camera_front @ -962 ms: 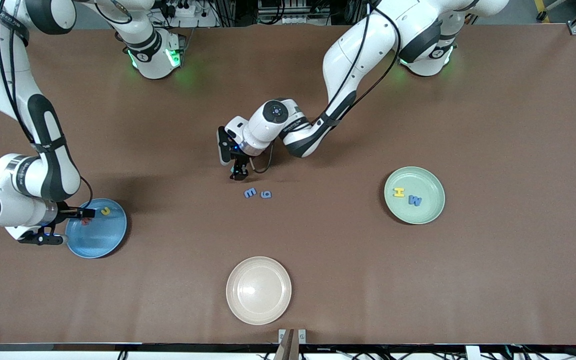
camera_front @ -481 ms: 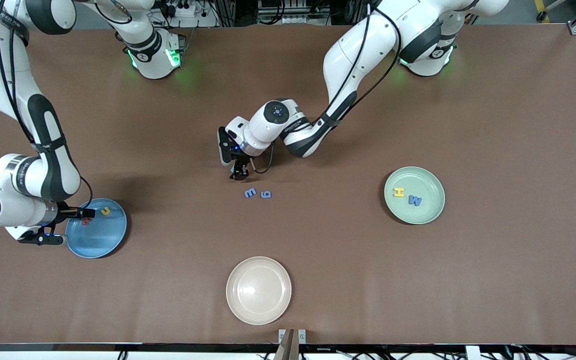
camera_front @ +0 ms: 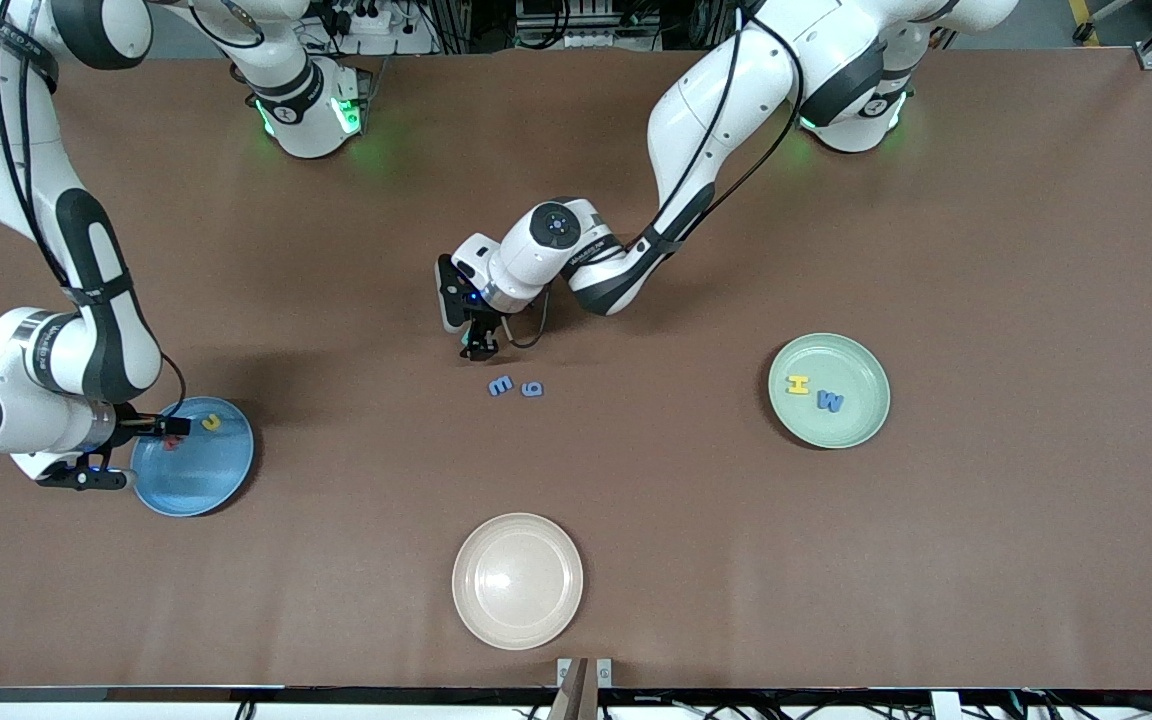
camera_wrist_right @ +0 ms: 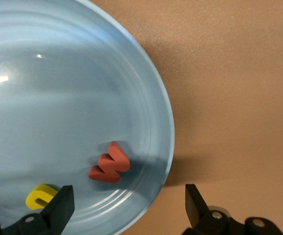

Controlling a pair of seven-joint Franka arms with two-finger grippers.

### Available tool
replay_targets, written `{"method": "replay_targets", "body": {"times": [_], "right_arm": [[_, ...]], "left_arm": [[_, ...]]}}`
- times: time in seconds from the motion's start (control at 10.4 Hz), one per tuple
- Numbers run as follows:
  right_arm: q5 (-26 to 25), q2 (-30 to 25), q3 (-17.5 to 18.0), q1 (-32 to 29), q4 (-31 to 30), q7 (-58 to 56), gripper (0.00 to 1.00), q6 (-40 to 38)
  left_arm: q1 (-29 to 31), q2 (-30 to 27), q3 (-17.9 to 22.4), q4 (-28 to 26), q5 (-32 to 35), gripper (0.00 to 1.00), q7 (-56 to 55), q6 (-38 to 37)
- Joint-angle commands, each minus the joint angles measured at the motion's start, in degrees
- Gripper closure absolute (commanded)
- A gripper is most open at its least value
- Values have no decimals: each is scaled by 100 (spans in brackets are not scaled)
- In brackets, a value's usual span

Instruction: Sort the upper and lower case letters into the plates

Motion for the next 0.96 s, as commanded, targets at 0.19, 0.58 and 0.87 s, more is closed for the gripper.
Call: {"method": "replay_targets", "body": {"times": [0.19, 0.58, 0.87], "right_arm": [[-151, 62, 63, -80, 99, -10, 0, -2], [-186, 71, 63, -89, 108, -10, 0, -2], [-195, 71, 63, -89, 108, -19, 0, 6]], "left_arm": [[77, -53, 25, -393, -225, 46, 92, -27], [68, -62, 25, -402, -225, 51, -58, -27], [68, -70, 25, -402, -225, 61, -58, -27]]}}
